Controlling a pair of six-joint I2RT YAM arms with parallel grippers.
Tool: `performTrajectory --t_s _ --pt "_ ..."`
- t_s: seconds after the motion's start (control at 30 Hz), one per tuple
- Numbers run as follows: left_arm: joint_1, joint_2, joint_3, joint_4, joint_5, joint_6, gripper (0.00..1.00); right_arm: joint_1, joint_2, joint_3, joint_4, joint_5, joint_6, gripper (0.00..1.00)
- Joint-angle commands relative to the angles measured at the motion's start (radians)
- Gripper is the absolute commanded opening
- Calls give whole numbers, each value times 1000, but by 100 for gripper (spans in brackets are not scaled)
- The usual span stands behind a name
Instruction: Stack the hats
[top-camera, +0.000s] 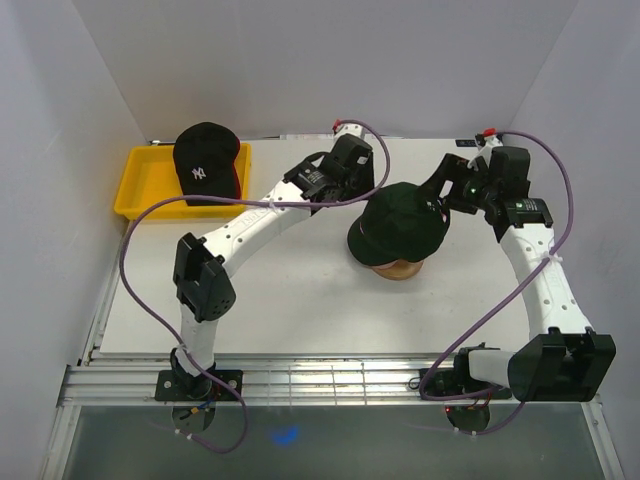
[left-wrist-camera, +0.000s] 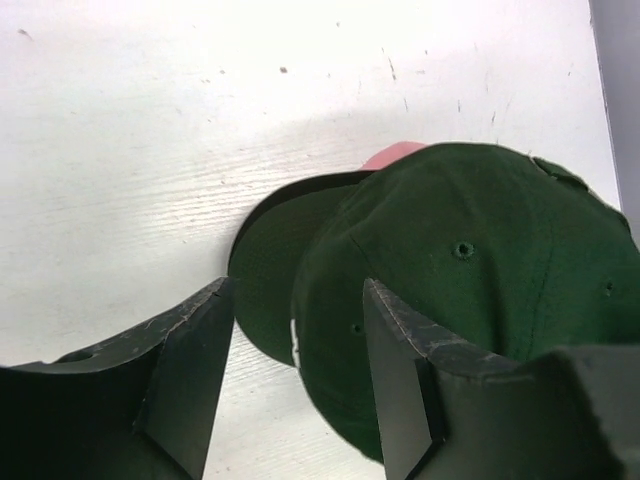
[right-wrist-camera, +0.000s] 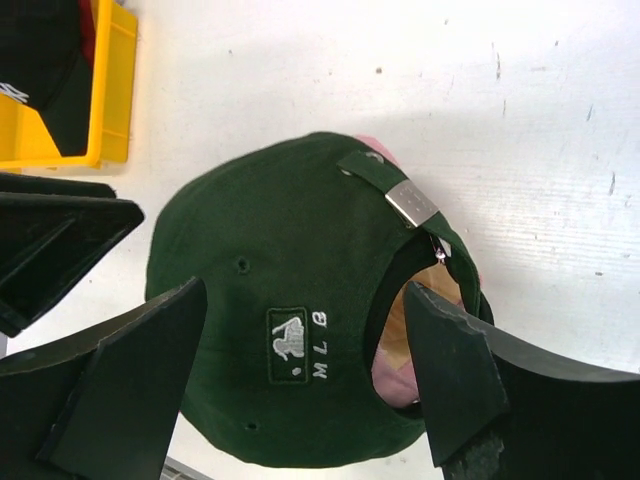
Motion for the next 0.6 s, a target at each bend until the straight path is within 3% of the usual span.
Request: performTrajectory --t_s 0.0,0.1,0.2,0.43,0.57 --pt "34 -135 36 -38 -56 37 64 -6 -6 76 -7 -11 -13 85" --pt "74 -187 15 -48 -106 63 65 -5 -18 102 -10 -11 0 88" --pt "184 -233 -23 -57 -123 71 65 -6 -30 140 -12 -28 9 89" --pt "599 -254 -149 50 -116 79 67 -5 -67 200 -17 -93 24 90" --pt "750 -183 -160 193 -47 118 72 -5 -78 194 -20 -125 9 91"
